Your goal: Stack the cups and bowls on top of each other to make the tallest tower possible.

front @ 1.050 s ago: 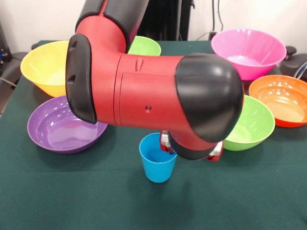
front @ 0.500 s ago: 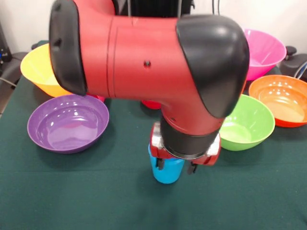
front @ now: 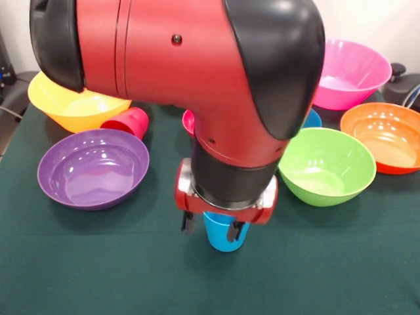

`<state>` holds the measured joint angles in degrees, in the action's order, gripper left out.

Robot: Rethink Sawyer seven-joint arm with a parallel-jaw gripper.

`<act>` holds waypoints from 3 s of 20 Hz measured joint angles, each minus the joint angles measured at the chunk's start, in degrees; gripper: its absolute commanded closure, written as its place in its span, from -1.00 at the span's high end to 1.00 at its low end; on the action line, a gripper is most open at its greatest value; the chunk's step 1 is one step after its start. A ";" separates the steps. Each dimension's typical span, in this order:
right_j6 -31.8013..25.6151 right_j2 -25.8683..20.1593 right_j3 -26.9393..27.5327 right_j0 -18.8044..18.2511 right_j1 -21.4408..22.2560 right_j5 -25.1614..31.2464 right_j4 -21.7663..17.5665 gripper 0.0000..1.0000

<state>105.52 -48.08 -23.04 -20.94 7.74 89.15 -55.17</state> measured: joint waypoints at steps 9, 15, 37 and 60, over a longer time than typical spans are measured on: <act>0.01 5.96 -9.33 0.12 4.11 -0.04 7.83 1.00; 0.95 9.71 -19.31 0.24 9.30 -0.04 16.29 1.00; 8.76 20.95 -54.55 0.42 31.77 -12.70 29.76 1.00; 8.76 30.43 -67.22 -1.52 27.33 -41.42 29.81 1.00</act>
<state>114.28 -17.65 -90.27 -22.46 35.07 47.73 -25.36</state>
